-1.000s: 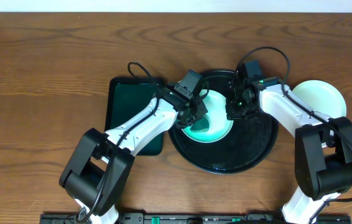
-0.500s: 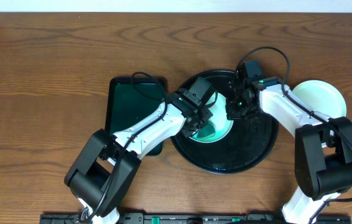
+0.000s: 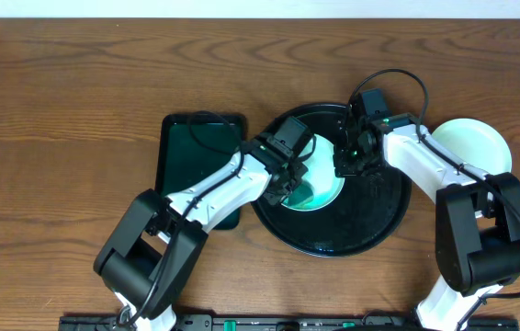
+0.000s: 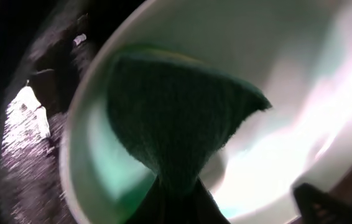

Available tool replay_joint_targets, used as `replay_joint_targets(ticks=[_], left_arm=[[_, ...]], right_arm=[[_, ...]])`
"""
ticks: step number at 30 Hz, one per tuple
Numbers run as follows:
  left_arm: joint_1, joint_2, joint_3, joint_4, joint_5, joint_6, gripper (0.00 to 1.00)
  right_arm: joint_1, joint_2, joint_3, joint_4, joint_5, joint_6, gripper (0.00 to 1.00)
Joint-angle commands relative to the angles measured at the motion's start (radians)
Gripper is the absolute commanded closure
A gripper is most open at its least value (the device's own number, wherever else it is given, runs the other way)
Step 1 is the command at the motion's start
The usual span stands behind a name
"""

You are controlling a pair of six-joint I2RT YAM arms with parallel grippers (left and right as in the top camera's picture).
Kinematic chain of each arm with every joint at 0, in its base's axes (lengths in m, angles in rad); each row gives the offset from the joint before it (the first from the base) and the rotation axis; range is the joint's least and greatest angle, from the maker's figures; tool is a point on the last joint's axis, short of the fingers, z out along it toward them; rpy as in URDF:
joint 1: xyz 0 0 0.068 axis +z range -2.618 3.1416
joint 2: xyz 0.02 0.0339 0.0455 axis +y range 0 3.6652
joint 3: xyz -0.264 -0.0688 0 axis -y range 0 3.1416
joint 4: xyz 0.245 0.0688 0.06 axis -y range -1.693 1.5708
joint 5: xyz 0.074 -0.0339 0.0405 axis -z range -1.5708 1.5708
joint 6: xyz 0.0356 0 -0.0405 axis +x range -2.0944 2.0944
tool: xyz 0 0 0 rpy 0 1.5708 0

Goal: Clean dirty plates on tray and stack at the side
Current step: 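Scrub the pale green plate with the sponge while right gripper holds rim, then return the sponge to the green tray and release it with left gripper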

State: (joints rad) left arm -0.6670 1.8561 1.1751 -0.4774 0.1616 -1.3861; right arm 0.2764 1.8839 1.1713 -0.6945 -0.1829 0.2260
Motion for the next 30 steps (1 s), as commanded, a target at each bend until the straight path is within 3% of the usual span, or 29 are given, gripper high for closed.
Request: replay_joint_targets(ticks=[1,5,13,21,30], left_arm=[[0.058,0.013,-0.015,0.042,0.043,0.087,0.93],[0.1,0.013,-0.022,0.044,0.067,0.155,0.93],[0.111,0.013,-0.076,0.093,0.079,0.161,0.93],[0.112,0.013,-0.075,0.31,0.32,0.322,0.93],[0.188,-0.061,-0.057,0.223,0.388,0.541,0.93]], right_arm=[[0.013,-0.021,0.002,-0.001,-0.005,-0.018,0.99],[0.013,-0.021,0.002,-0.001,-0.005,-0.018,0.99],[0.013,-0.021,0.002,-0.001,-0.005,-0.018,0.99],[0.013,-0.021,0.002,-0.001,-0.005,-0.018,0.99],[0.013,-0.021,0.002,-0.001,-0.005,-0.018,0.99]])
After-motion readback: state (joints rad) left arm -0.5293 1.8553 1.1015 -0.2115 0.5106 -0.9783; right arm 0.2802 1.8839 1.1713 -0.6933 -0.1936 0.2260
